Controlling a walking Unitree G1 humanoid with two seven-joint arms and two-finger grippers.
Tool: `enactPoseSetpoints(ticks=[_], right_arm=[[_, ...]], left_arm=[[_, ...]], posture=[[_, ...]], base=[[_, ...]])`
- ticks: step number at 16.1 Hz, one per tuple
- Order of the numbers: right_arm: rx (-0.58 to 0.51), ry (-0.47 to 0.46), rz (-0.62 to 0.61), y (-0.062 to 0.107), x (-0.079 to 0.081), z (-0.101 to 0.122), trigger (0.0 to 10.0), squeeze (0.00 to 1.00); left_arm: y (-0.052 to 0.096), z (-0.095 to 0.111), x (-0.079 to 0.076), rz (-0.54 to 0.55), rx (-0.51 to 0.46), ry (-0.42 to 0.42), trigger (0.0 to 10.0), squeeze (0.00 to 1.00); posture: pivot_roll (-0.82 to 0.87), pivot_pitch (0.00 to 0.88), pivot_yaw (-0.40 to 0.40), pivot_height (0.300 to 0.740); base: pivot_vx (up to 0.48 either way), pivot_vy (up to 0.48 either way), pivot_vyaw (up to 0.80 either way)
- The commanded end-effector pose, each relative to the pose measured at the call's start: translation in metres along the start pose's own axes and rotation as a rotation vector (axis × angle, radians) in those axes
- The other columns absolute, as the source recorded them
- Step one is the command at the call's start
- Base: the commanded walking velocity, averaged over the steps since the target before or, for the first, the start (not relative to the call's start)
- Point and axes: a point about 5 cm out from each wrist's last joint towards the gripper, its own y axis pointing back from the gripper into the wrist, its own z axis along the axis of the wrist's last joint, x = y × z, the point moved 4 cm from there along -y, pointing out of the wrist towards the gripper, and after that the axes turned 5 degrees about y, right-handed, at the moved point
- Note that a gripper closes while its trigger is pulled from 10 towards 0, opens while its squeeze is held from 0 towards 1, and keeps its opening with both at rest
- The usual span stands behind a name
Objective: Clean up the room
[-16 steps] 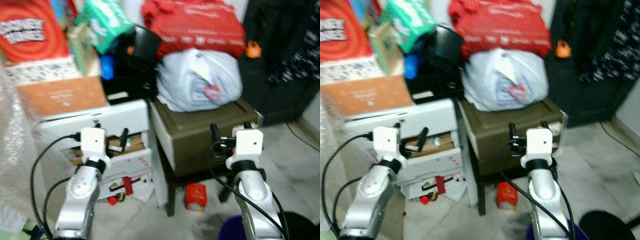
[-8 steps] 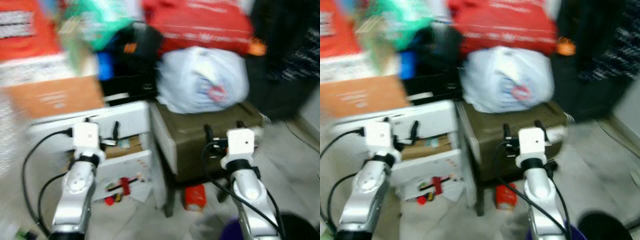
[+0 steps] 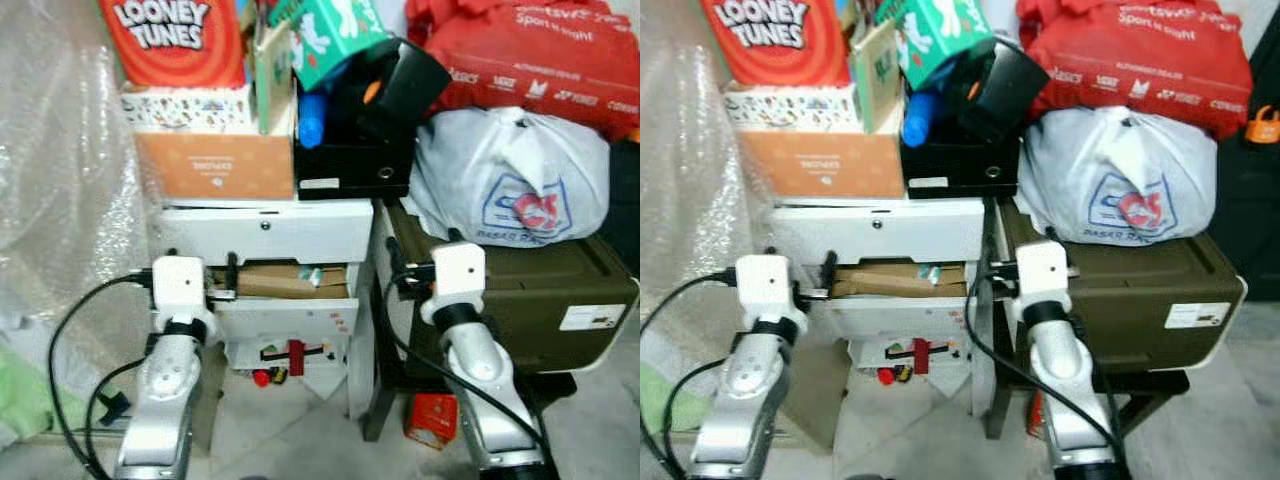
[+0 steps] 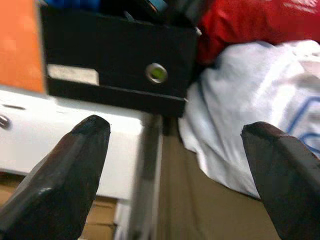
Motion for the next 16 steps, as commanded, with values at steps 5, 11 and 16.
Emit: enactPoseSetpoints(ticks=[5,11,16], right_arm=[[-0.012,-0.037,0.060,-0.015,0.010,0.005,10.0,0.00],[-0.028,-0.030,0.072,-0.015,0.018,0.006,10.0,0.00],[-0.023,-0.039,0.056,-0.010,0.018,0.003,10.0,0.00]], left_arm=[[0.007,0.000,0.013,0.058,0.001,0.007,10.0,0.00],[0.003,0.004,0.017,0.046,-0.016,-0.049,10.0,0.00],[-0.005,0.002,0.009,0.000,-0.011,-0.071,10.0,0.00]], posture=[[0.07,0.000,-0.089,0.740],[0.05,0.000,-0.043,0.740],[0.02,0.000,-0.005,0.740]], base=[[0.000,0.000,0.00],[0.000,0.000,0.53],[0.000,0.000,0.80]])
